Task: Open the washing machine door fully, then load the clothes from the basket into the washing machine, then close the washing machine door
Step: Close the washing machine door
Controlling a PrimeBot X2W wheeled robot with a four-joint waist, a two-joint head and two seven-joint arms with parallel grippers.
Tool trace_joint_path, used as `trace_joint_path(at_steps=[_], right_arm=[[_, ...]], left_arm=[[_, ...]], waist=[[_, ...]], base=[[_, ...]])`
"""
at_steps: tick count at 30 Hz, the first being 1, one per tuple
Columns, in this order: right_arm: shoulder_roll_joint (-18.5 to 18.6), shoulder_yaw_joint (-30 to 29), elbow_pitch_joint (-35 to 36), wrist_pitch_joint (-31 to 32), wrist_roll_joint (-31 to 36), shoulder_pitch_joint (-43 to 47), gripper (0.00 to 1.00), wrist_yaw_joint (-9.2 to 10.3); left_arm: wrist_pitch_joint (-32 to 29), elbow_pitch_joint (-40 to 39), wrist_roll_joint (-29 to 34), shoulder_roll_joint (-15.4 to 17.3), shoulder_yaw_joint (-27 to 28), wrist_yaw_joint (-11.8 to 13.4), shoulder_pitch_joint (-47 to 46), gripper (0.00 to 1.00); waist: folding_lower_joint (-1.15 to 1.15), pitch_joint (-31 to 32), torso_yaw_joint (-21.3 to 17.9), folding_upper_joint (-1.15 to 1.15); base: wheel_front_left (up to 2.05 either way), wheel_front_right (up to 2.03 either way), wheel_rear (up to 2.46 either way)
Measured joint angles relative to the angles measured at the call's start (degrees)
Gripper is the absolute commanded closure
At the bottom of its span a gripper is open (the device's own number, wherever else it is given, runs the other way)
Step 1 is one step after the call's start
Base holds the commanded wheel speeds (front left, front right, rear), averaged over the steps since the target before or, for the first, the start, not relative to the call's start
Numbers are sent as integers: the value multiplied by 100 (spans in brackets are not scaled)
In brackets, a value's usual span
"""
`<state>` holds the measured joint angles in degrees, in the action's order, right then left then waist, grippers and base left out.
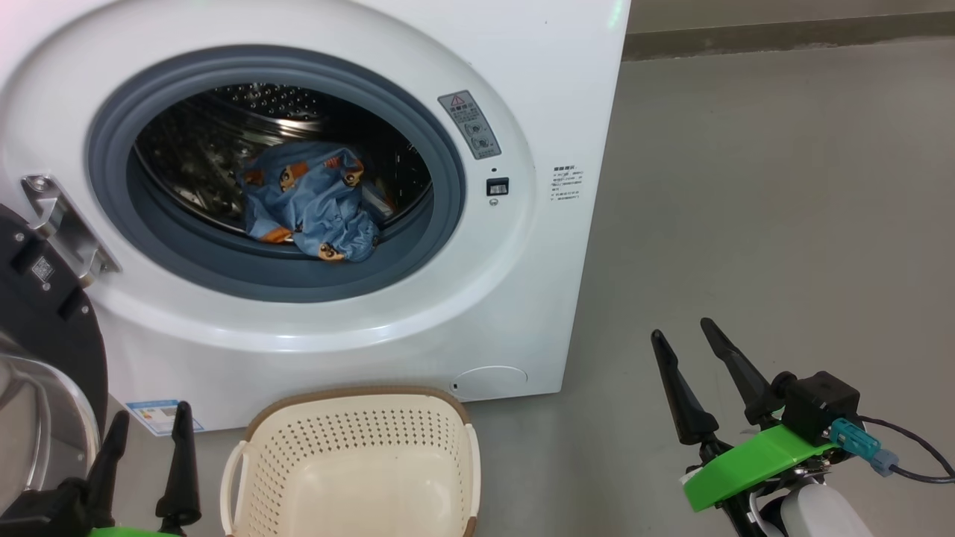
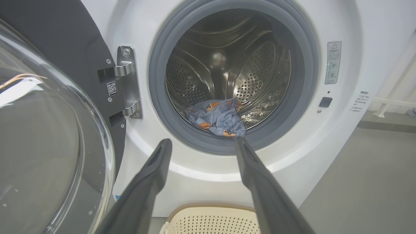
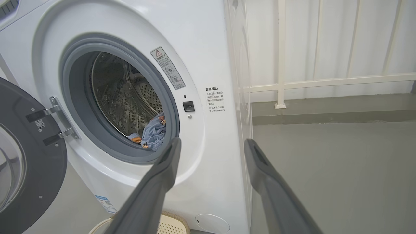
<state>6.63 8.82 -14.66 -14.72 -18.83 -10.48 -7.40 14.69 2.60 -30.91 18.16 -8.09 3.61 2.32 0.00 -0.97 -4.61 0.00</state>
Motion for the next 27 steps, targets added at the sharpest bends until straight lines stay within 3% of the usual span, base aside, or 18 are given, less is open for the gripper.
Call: trace_joint_path(at_steps=[19, 27], right_arm=[[0, -14, -9, 0, 0, 0, 0, 0], [-8, -18, -2, 0, 0, 0, 0, 0]], left_arm=[[0, 74, -9, -5, 5, -9, 0, 0], [0, 71, -16, -10, 56, -33, 0, 0]], waist=[[0, 2, 16, 0], [0, -12, 17, 0]], base=[[-1, 1, 0], [-81, 77, 4]])
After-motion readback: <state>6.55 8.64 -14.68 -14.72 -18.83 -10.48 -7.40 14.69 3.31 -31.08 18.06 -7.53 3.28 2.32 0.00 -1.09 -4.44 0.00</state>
